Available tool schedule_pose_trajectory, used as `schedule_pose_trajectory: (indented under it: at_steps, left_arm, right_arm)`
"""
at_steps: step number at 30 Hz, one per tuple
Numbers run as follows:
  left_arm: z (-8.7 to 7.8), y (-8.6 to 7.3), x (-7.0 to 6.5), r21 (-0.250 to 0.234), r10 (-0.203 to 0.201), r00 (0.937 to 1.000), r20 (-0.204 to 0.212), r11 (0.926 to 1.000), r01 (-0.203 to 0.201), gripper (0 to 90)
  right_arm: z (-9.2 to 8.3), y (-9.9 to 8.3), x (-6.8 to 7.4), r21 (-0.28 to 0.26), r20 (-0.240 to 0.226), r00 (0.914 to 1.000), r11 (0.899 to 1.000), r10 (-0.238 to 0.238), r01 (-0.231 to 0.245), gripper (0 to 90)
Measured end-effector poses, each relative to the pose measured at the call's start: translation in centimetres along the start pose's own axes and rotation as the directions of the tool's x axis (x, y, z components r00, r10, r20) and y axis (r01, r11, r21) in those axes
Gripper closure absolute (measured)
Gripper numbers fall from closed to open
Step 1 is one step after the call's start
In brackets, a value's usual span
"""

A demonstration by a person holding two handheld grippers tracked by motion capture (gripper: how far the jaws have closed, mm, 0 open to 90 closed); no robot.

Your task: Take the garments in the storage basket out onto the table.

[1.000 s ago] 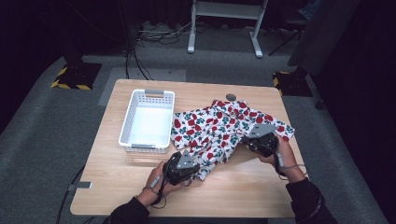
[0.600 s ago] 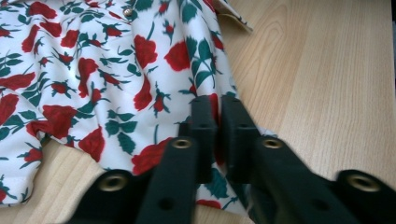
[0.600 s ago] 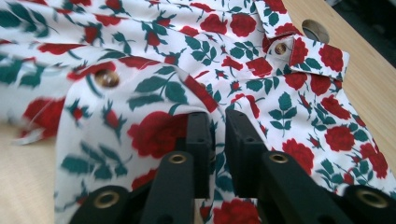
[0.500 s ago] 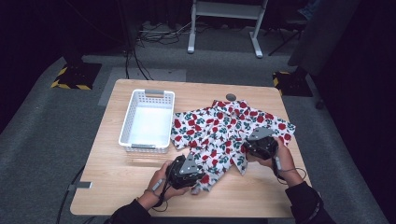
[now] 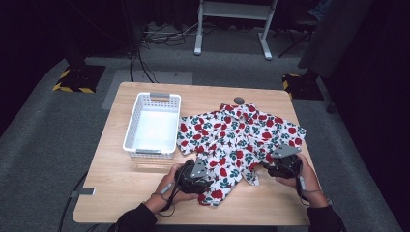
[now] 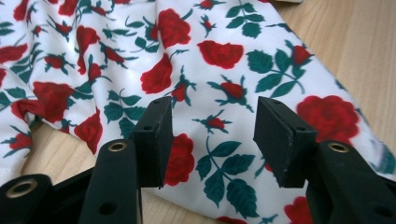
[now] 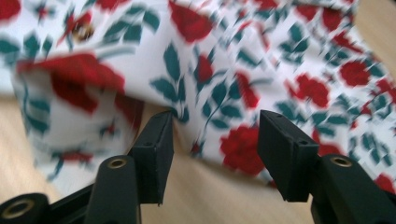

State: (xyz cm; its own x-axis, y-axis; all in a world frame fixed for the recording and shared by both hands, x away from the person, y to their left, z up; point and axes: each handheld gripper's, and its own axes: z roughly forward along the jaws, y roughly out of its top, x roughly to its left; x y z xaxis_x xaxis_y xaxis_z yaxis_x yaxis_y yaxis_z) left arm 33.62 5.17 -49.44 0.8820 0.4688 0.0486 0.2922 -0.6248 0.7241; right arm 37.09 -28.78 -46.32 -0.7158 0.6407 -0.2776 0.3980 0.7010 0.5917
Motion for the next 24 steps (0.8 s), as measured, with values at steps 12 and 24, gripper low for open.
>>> schedule_pose_trajectory:
  at_steps: [12,24]
  left_arm:
    - [0.7,-0.7,0.4,0.033,-0.002,0.9996,0.027,0.9995,0.001,46.1]
    - [0.5,-1.0,0.7,0.032,-0.01,0.9993,0.035,0.9994,0.009,46.1]
  right_arm:
    - [2.9,-0.8,0.4,-0.006,-0.076,0.9971,1.0,-0.002,0.001,64.0]
    - [-0.4,0.0,-0.1,-0.08,-0.069,0.9966,0.996,-0.044,0.039,89.9]
